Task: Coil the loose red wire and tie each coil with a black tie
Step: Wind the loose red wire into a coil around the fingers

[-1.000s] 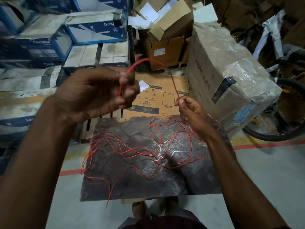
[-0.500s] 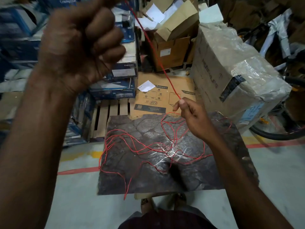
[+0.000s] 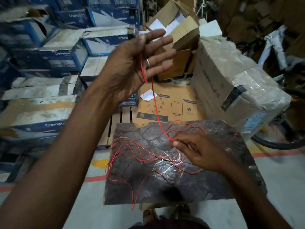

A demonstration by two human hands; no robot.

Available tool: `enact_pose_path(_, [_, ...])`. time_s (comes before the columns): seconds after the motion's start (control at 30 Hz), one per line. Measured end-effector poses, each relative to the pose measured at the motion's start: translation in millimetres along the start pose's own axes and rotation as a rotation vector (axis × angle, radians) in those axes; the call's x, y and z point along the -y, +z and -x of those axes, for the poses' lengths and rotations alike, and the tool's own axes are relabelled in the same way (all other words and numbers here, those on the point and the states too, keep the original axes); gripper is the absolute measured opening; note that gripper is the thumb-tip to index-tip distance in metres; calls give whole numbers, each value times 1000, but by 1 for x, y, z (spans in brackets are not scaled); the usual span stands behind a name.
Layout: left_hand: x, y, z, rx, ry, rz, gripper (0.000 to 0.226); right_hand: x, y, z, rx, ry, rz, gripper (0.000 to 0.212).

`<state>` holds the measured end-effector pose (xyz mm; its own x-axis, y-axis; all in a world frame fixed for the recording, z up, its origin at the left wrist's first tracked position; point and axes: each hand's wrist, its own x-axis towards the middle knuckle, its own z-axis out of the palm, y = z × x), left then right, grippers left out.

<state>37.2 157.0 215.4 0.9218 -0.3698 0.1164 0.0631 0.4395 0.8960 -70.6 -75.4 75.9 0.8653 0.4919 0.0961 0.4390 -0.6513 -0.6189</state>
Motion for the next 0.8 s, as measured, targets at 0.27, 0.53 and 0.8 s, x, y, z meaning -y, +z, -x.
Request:
enact_pose_path(0.27, [51,-31,-3,-157,-136,-234,44,60,-67,12,123,-99,-89,23])
enact_pose_path(0.53, [76,-14,20,203,-285,-347,51,57,-113,-8,-279,-205,-64,22])
enact_pose_path(0.8, [49,-2,53,778,-531,163,53,46,-124,-64,-697,-216,-146,12])
